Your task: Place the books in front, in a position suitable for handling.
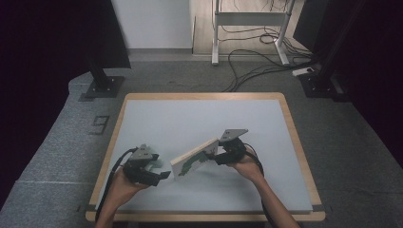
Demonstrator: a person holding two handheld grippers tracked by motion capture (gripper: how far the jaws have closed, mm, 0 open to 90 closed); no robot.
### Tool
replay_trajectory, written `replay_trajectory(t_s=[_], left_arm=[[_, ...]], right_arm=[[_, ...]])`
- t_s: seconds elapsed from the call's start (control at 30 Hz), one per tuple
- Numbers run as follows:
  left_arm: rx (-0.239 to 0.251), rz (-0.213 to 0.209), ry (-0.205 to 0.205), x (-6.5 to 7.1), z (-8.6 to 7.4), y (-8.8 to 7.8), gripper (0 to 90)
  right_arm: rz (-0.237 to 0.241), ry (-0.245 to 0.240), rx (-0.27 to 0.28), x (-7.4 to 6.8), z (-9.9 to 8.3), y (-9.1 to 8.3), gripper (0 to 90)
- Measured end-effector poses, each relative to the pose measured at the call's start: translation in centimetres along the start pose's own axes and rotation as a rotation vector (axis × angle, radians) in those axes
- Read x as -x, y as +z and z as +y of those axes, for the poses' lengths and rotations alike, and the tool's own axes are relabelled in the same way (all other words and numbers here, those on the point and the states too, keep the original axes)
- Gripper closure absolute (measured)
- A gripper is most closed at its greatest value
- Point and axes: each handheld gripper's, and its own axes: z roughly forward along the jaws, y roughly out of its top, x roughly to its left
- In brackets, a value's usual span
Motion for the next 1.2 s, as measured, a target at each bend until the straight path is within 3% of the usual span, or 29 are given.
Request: replay_trajectory(t_s=[0.27,0.57,0.7,0.8,1.2], left_arm=[[0.007,-0.007,0.046,0.8,0.5,1.5,40.6],[0.028,-0.023,0.023,0.5,0.8,1.8,71.0],[0.03,-0.046,0.026,0.2,1.0,1.9,72.6],[0.014,-0.022,0.049,0.0,1.5,2.1,72.6],[0.019,0.015,0.136,-2.3,5.0,4.8,69.6]], right_arm=[[0.004,0.002,0.001,0.1,0.0,0.0,35.5],[0.011,0.012,0.006,0.4,0.0,-0.6,46.9],[0.014,0.015,0.001,0.5,-0.1,-0.8,48.7],[0.004,0.016,0.003,0.5,-0.2,-1.0,49.6],[-0.128,0.053,0.038,2.2,0.0,-2.6,51.2]])
